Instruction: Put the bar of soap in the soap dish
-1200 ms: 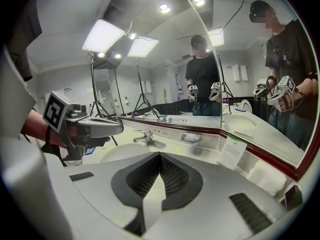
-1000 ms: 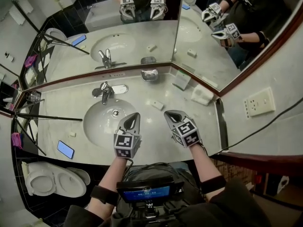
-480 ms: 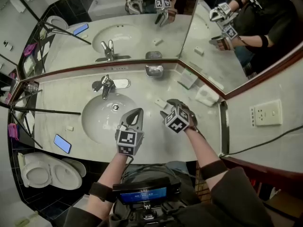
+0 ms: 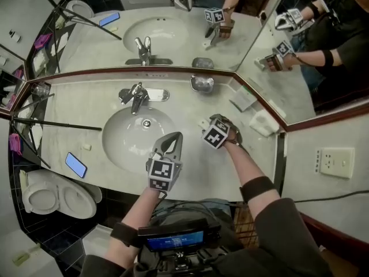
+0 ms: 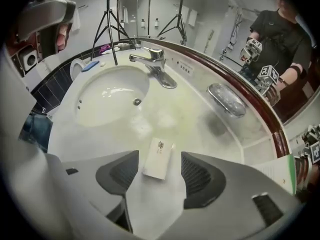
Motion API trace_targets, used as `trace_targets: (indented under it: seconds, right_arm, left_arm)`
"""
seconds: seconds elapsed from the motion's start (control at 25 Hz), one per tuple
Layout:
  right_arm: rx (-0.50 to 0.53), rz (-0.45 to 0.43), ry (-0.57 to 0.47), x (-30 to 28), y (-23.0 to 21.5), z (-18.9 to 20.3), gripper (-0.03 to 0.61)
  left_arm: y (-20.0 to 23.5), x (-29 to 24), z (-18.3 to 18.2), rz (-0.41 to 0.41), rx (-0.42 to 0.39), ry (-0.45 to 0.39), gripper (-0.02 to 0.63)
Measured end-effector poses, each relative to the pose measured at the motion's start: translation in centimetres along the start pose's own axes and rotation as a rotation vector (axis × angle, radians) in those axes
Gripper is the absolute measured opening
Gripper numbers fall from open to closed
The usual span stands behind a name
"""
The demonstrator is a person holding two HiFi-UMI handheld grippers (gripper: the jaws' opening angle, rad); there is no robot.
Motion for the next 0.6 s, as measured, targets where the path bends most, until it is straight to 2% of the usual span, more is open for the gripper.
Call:
trace_targets:
  seconds: [0.32, 0.4, 0.6]
  right_arm:
    - [-0.017, -0.047, 0.081, -3.5, -0.9, 0.4, 0.288]
    - [-0.028, -0.059, 0.077, -3.9, -0.9, 0.6, 0.209]
    - [-0.051, -0.038, 0.031, -3.4, -0.9, 0.6, 0.186]
  left_arm:
    - [0.9, -0.2, 1.5, -0.017, 0.005, 0.041, 0.000]
    - [1.1, -0.3, 1.8, -0.023, 0.006, 0.047, 0.000]
    - [1.8, -0.1, 2.1, -0.035, 0.011, 0.056, 0.000]
Point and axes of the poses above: the fingertips, and each gripper's own axes: x backward along the fingers, y to its left, z out of its underside, the point moved 5 cm from there along x, backward along the fingers, and after that the axes turned 14 degrees about -z, right-handed, at the moved point
